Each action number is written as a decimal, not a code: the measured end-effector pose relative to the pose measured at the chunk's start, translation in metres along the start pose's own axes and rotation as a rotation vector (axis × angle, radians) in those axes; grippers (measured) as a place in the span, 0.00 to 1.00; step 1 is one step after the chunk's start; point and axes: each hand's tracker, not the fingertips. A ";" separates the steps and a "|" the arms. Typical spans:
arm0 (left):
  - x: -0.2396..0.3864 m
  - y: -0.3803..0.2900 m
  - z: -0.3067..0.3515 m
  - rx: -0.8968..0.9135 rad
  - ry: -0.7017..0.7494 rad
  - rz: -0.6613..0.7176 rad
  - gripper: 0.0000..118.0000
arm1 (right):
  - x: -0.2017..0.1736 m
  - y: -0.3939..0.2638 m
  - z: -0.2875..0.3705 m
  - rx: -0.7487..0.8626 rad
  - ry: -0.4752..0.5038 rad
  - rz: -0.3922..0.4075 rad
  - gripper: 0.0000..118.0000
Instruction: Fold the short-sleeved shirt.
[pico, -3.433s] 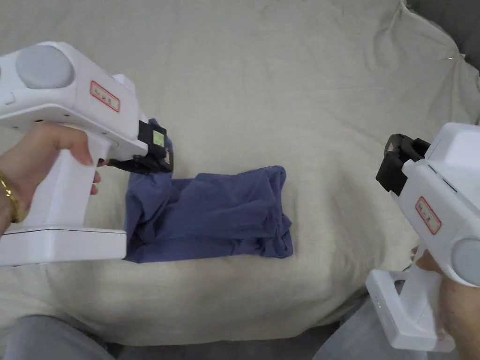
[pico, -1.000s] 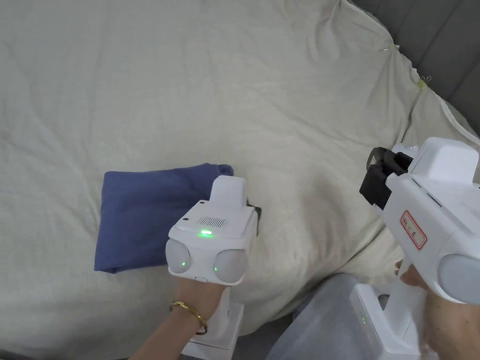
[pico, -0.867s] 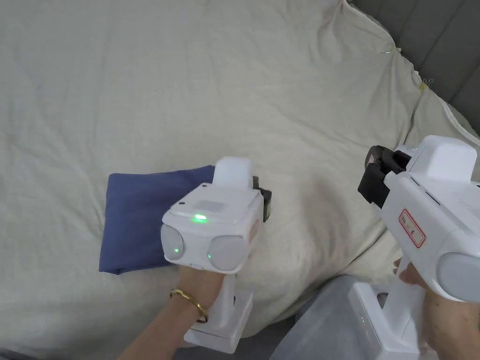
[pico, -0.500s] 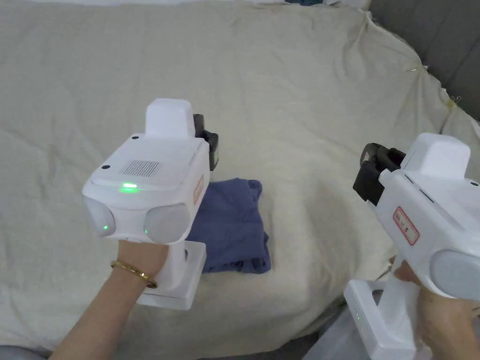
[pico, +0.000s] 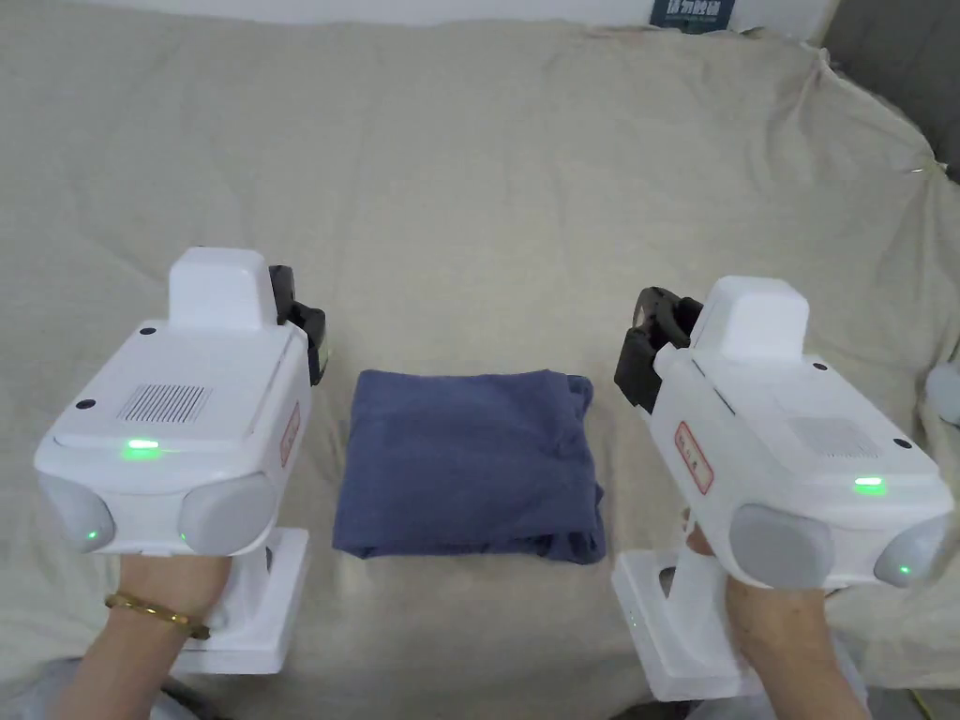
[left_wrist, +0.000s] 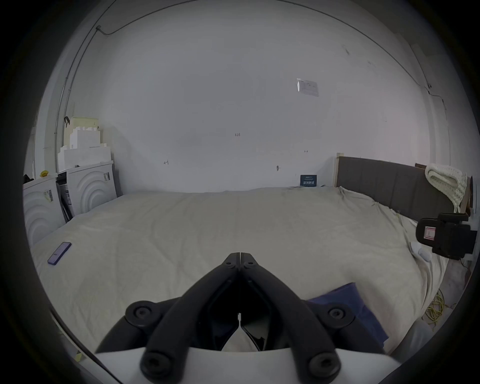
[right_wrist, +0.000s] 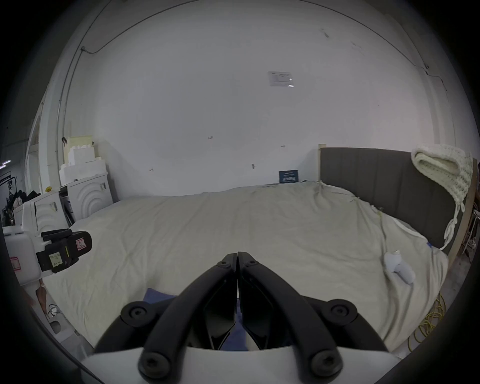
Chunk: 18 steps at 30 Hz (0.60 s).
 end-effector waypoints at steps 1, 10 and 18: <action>-0.003 -0.003 0.001 -0.010 0.003 0.001 0.00 | -0.007 -0.006 -0.005 -0.002 0.009 0.002 0.00; -0.023 -0.022 0.005 -0.089 0.023 0.009 0.00 | -0.048 -0.064 -0.048 -0.075 0.050 -0.004 0.00; -0.030 -0.036 -0.002 -0.106 0.038 0.030 0.00 | -0.052 -0.118 -0.081 -0.246 0.025 0.003 0.00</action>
